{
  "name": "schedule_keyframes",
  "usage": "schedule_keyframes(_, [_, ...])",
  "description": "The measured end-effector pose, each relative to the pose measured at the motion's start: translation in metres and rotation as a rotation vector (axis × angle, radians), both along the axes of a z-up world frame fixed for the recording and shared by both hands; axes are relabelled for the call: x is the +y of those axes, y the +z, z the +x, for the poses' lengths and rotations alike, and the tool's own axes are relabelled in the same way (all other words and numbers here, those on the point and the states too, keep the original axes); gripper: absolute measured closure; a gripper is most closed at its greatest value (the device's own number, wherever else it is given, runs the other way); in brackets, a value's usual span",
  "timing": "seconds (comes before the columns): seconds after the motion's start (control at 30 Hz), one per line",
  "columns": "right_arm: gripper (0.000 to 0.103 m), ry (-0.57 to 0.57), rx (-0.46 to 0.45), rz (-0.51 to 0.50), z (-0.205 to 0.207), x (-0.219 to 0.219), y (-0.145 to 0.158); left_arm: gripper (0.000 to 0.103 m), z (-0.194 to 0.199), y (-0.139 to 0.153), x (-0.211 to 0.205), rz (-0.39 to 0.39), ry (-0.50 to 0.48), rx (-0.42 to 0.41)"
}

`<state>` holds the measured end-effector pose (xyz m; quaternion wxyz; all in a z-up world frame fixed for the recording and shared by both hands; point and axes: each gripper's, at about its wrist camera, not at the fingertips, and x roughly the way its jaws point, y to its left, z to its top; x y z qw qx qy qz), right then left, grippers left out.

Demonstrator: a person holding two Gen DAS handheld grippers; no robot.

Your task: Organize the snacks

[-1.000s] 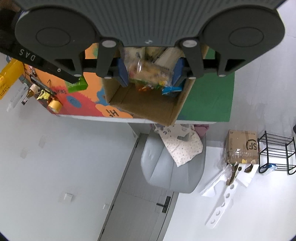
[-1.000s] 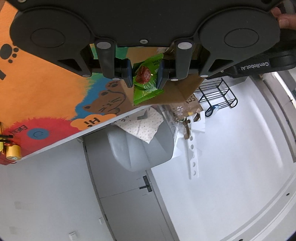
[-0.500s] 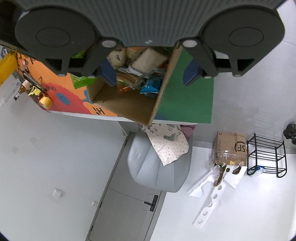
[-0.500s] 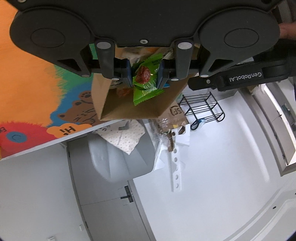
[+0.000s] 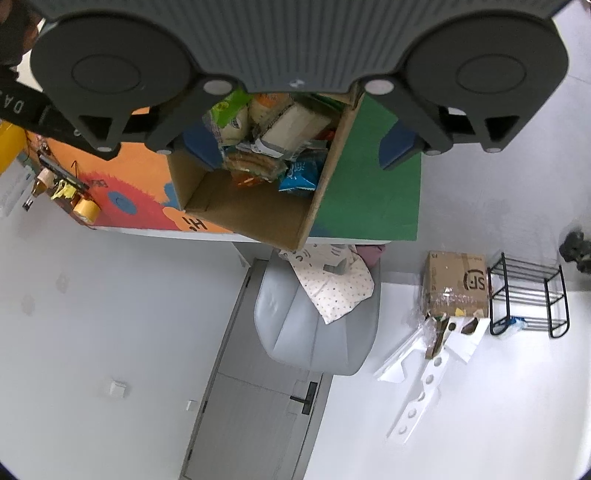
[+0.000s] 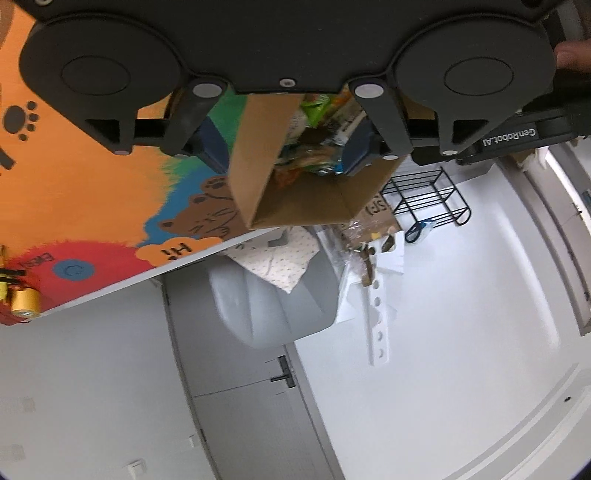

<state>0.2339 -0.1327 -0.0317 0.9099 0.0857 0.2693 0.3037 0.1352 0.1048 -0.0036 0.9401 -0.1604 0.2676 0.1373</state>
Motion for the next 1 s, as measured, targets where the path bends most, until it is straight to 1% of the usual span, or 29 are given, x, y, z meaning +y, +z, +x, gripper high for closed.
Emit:
schedule_keyframes(0.03, [0.026, -0.01, -0.003, -0.003, -0.002, -0.003, 0.0, 0.009, -0.001, 0.0, -0.001, 0.003, -0.003, 0.001])
schedule_keyframes(0.17, [0.021, -0.043, -0.012, -0.014, -0.009, -0.014, 0.001, 0.003, -0.007, 0.002, -0.009, 0.026, -0.009, 0.006])
schedule_keyframes(0.3, [0.011, -0.061, -0.016, -0.023, -0.015, -0.023, 0.002, 0.002, -0.014, 0.006, -0.019, 0.047, -0.037, 0.011])
schedule_keyframes(0.53, [0.001, -0.071, -0.022, -0.038, -0.028, -0.039, 0.006, 0.0, -0.027, 0.012, -0.036, 0.073, -0.088, 0.01])
schedule_keyframes(0.7, [0.0, -0.088, -0.01, -0.036, -0.033, -0.056, 0.009, 0.0, -0.035, 0.018, -0.05, 0.111, -0.153, 0.018])
schedule_keyframes(0.83, [0.0, -0.105, 0.005, -0.03, -0.038, -0.071, 0.01, 0.0, -0.044, 0.02, -0.061, 0.129, -0.176, 0.026])
schedule_keyframes(1.0, [0.0, -0.106, -0.004, -0.034, -0.049, -0.084, 0.015, 0.0, -0.057, 0.024, -0.069, 0.153, -0.195, 0.033])
